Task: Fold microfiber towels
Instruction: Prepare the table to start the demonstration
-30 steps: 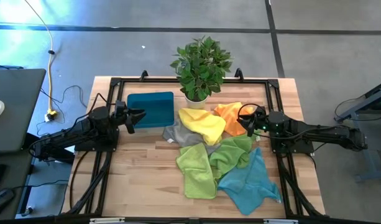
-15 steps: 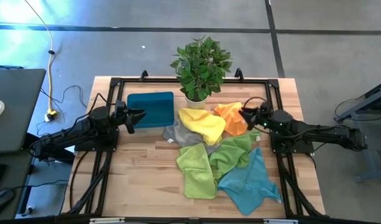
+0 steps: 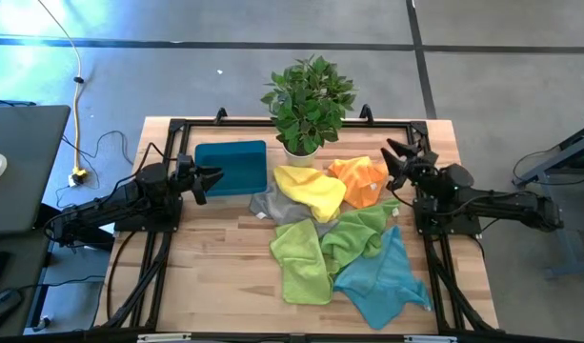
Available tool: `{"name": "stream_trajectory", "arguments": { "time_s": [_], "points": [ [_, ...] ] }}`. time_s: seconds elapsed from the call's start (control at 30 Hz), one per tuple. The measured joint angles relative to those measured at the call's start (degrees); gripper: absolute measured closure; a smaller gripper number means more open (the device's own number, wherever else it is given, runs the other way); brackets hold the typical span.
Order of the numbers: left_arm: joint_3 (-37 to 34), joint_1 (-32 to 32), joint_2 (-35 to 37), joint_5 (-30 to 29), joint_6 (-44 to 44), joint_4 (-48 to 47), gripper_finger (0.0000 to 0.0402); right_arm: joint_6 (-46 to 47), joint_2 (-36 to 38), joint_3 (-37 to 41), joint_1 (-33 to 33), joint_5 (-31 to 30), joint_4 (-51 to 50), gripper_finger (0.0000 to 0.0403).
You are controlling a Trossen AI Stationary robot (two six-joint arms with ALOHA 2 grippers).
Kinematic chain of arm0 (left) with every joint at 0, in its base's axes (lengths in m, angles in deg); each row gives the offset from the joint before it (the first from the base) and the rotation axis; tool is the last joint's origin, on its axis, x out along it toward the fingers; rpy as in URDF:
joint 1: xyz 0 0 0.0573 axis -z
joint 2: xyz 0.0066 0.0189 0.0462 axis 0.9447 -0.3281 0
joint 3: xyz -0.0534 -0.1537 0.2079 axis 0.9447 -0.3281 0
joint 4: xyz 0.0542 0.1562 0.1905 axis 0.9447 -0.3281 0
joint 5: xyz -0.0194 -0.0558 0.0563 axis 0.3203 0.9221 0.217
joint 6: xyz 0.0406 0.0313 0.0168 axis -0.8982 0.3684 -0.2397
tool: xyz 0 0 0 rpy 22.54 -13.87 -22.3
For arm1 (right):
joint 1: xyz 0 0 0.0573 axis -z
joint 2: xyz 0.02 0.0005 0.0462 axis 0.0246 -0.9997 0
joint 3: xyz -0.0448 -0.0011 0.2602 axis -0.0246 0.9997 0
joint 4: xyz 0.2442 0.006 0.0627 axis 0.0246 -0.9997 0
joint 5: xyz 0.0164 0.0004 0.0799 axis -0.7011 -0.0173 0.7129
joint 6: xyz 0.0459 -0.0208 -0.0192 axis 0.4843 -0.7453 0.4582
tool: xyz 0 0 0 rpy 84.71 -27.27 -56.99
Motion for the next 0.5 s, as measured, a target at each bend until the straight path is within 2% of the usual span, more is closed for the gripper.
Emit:
{"name": "stream_trajectory", "arguments": {
  "time_s": [0.23,0.5],
  "points": [
    [-0.01,0.0,0.0,0.0,0.0,0.0,0.0268,-5.98,-7.73,-10.1,0.0,-4.39,-2.82,0.0238],
    [0.01,0.0,-0.01,-0.01,0.0,0.0,0.0268,-0.78,-19.59,-22.03,0.0,-4.09,-15.7,0.0238]
  ]
}}
